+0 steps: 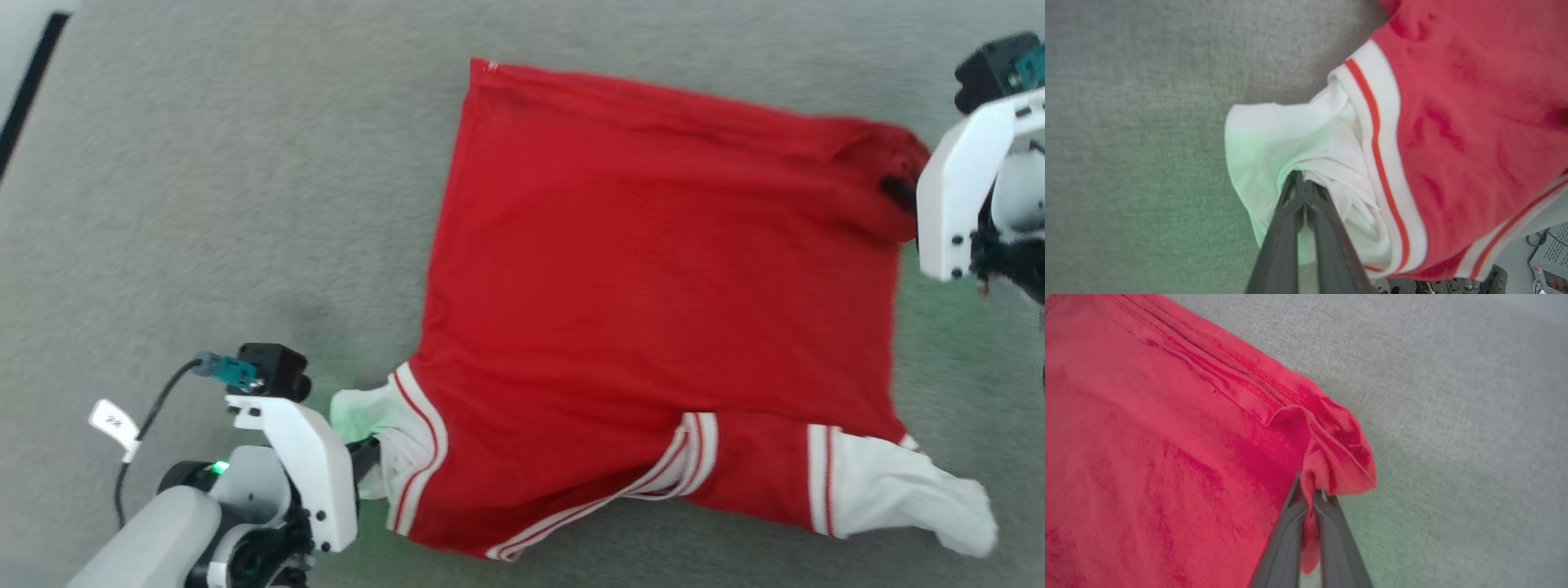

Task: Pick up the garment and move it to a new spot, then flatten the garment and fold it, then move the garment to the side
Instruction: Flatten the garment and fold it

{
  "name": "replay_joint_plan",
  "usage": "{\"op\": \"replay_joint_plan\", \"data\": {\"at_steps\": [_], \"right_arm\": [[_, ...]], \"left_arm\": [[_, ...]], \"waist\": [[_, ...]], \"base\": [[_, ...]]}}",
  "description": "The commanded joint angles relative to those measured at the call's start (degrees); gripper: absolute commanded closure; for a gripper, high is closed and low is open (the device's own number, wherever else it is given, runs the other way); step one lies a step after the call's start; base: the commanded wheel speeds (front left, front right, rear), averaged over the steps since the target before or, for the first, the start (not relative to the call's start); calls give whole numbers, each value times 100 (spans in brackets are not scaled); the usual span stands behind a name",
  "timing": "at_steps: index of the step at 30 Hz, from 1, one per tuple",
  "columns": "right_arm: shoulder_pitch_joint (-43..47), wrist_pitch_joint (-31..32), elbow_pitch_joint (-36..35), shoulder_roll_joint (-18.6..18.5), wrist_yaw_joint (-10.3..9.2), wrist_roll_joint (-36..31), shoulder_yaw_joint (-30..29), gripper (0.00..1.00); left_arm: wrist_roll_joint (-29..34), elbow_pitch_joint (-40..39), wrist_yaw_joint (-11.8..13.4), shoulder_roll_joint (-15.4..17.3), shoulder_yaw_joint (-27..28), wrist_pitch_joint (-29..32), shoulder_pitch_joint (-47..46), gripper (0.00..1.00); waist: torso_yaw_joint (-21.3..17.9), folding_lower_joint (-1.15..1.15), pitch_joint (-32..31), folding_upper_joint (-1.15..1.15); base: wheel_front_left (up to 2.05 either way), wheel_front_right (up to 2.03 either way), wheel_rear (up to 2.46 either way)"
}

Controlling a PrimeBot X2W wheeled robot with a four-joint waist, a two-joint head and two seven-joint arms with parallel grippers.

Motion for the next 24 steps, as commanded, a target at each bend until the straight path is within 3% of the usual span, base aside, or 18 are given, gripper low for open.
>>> {"op": "replay_joint_plan", "data": {"at_steps": [1,9,16,18,19,20,21,24], "right_arm": [[279,104,-308,-53,-4,221,24,100],[2083,624,-2252,-393,-4,721,-284,100],[3749,770,-3068,125,-3,581,-1154,100],[3998,621,-3026,308,-3,430,-1283,95],[4097,547,-2935,396,-5,354,-1306,71],[4102,342,-2899,428,-5,237,-1301,19],[4099,158,-2752,532,-14,169,-1412,0],[4079,-69,-2557,556,-19,-8,-1300,0]], "left_arm": [[20,-12,71,70,73,-65,50,100],[-14,-223,220,283,202,-11,163,100],[8,-290,218,258,173,22,38,100],[18,-258,193,226,157,21,2,100],[19,-236,179,211,146,17,-13,100],[26,-221,169,190,138,11,-38,100],[35,-197,151,178,131,0,-50,100],[8,-132,112,140,108,-19,-66,100]], "waist": [[-327,0,-197,0],[-812,0,-355,0],[-886,0,-318,0],[-882,0,-294,0],[-879,0,-289,0],[-872,0,-279,0],[-868,0,-274,0],[-844,0,-280,0]], "base": [[0,0,0],[0,0,0],[0,0,0],[0,0,0],[0,0,0],[0,0,0],[0,0,0],[0,0,0]]}}
